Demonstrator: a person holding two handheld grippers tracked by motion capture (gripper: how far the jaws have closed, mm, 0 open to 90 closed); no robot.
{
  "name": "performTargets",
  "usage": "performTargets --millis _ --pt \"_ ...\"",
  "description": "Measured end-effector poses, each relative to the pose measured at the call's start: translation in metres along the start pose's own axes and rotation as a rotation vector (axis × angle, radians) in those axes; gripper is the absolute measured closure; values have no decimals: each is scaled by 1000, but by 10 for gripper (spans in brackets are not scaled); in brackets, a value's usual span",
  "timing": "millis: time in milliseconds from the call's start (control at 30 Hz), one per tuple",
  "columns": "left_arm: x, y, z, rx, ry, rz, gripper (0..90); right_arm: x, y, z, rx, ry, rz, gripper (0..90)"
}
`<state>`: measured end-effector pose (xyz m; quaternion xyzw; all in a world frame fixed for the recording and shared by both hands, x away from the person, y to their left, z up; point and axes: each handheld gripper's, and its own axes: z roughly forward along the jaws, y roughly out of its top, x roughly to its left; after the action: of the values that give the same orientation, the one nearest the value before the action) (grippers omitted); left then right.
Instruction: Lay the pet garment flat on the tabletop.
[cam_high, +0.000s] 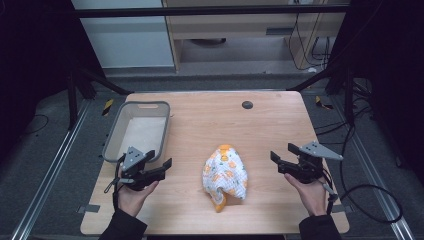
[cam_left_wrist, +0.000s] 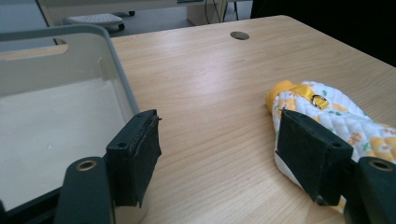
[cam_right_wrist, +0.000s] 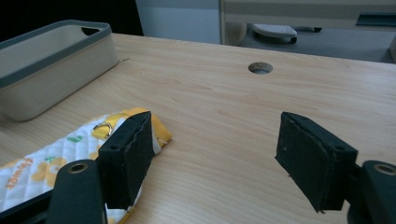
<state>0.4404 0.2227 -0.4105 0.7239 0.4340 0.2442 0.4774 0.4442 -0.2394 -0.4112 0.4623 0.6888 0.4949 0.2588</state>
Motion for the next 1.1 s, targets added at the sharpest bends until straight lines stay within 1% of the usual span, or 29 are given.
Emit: performTargets --millis 100,200,300,400,467,533,667,700,767,900,967,1000,1067,1100 --pt "-4 6 8 7 -12 -4 307 3 7 6 -5 12 -8 270" --pt "-7 10 17 23 -14 -7 319 4 12 11 -3 20 -13 270" --pt "-10 14 26 27 -19 -6 327 6 17 17 2 33 -22 270" --pt "-12 18 36 36 -22 -7 330 8 21 25 2 42 -19 271" --pt "-13 19 42 37 -29 -18 332 9 22 30 3 47 -17 273" --pt "-14 19 49 42 -34 -30 334 12 22 38 15 51 -16 277" --pt "-17 18 61 72 -38 -13 336 16 20 49 44 62 -28 290" --pt "-18 17 64 73 -41 -19 337 17 19 52 49 65 -32 293" --pt "-20 16 70 86 -44 -15 337 19 18 58 65 67 -35 300" --pt "-26 14 82 106 -60 -6 342 23 16 69 88 74 -43 314" --pt "-30 13 89 118 -71 -5 345 26 14 74 100 80 -53 323" --pt "-32 12 92 124 -74 3 346 27 13 76 105 86 -59 328" --pt "-35 10 98 141 -78 9 347 29 10 82 126 98 -58 346" --pt "-36 9 101 149 -85 7 347 29 10 82 126 98 -58 346"
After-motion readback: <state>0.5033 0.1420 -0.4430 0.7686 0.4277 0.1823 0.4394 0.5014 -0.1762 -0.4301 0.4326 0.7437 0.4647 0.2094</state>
